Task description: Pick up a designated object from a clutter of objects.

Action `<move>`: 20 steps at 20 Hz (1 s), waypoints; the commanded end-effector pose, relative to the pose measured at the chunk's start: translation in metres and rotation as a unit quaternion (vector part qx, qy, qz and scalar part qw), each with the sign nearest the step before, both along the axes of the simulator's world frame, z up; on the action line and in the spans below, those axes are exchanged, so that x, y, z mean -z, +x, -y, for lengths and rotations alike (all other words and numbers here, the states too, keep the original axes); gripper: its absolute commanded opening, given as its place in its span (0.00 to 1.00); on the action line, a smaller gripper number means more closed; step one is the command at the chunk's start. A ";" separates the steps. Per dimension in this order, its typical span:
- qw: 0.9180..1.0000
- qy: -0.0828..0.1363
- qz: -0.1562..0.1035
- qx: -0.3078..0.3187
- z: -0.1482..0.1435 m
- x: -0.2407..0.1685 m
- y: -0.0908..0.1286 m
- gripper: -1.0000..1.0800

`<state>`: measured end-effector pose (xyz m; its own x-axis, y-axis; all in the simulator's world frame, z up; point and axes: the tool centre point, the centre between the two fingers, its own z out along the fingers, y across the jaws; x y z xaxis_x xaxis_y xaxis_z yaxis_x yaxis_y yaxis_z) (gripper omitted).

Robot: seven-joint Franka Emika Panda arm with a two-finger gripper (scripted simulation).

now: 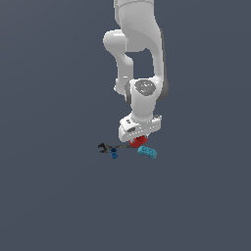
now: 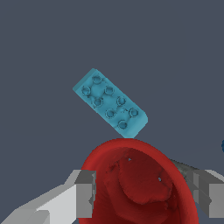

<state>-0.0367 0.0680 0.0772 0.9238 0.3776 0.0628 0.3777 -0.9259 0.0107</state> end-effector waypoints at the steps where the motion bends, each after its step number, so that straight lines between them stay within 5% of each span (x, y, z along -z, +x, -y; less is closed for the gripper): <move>1: 1.000 0.000 -0.003 0.000 0.000 0.002 -0.002 0.00; 20: 1.000 -0.001 -0.011 0.005 0.046 -0.089 0.022 0.00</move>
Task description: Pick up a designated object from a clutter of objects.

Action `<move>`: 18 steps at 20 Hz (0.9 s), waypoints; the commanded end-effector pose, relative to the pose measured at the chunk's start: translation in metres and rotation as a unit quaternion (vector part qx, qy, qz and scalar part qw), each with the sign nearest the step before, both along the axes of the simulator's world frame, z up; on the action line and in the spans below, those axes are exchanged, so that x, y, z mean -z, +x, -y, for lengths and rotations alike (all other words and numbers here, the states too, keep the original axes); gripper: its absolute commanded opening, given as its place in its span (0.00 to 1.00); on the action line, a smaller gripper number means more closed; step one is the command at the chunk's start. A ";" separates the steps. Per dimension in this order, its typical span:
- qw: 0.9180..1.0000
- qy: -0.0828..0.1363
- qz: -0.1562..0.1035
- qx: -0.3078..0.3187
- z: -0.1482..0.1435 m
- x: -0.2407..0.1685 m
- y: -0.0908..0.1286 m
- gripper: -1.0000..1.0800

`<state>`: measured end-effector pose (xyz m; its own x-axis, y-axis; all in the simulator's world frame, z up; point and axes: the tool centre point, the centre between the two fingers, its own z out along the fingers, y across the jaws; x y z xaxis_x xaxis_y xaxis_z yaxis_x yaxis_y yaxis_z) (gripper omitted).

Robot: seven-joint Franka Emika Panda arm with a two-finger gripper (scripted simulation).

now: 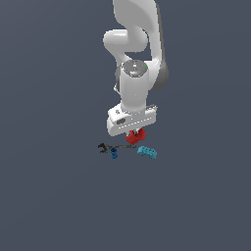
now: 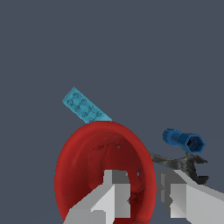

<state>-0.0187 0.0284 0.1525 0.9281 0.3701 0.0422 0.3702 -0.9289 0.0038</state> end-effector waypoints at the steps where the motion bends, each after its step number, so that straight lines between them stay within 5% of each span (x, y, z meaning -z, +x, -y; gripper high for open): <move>1: 1.000 0.000 -0.001 0.001 0.011 -0.022 0.006 0.00; 18: 1.000 -0.004 -0.015 0.010 0.086 -0.167 0.050 0.00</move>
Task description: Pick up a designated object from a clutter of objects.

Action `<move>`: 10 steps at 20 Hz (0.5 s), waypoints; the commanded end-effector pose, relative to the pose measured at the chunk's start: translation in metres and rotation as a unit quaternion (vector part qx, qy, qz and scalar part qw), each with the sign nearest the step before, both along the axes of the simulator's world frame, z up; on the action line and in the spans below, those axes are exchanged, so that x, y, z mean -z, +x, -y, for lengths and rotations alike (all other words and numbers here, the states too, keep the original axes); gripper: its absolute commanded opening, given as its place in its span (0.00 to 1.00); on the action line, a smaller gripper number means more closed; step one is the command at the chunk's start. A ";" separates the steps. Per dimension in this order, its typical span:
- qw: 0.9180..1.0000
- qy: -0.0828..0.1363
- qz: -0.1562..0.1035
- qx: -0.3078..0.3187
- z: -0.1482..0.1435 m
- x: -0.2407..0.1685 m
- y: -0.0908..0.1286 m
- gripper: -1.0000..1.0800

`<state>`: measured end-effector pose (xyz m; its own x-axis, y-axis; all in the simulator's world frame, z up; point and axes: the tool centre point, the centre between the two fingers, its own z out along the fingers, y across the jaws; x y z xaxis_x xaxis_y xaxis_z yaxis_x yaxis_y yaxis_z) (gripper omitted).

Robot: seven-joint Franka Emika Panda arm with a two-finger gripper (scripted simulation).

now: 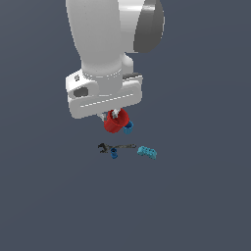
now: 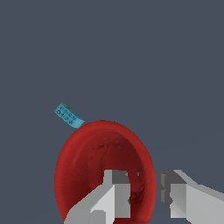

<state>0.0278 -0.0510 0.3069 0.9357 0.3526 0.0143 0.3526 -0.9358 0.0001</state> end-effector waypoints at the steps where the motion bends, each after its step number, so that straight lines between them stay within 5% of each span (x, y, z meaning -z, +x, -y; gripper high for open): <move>1: 1.000 -0.001 -0.002 0.001 0.010 -0.020 0.006 0.00; 10: 1.000 -0.002 -0.006 0.004 0.032 -0.061 0.023 0.00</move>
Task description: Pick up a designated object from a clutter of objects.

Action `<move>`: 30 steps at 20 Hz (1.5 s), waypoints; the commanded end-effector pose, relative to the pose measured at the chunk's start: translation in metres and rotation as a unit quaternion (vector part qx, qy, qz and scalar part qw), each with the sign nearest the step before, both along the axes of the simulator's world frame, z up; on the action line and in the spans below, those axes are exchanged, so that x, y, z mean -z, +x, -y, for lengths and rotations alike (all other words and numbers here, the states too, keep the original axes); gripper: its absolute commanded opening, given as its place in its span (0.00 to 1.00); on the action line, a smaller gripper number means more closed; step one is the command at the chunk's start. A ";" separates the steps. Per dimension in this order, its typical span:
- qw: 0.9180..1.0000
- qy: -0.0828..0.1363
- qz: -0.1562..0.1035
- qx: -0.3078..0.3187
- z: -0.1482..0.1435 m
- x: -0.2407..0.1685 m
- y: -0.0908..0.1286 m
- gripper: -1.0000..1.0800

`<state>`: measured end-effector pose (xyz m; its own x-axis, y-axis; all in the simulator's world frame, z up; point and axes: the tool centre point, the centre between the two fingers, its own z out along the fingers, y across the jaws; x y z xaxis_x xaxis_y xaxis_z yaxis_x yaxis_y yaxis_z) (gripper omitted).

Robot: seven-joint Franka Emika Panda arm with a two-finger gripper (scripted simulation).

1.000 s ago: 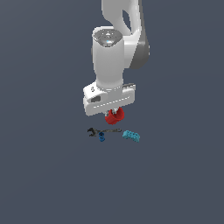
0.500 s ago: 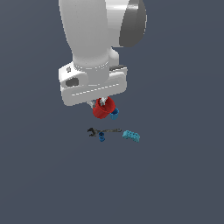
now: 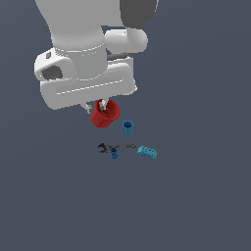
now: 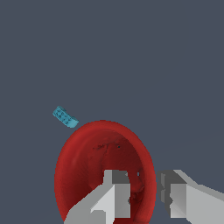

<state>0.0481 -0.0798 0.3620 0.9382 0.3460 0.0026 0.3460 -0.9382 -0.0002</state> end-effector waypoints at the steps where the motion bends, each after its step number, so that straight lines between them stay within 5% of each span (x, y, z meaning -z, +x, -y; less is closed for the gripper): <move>1: 1.000 0.000 0.000 0.000 0.004 -0.009 0.003 0.00; 30: 1.000 0.000 -0.002 0.001 0.009 -0.048 0.025 0.00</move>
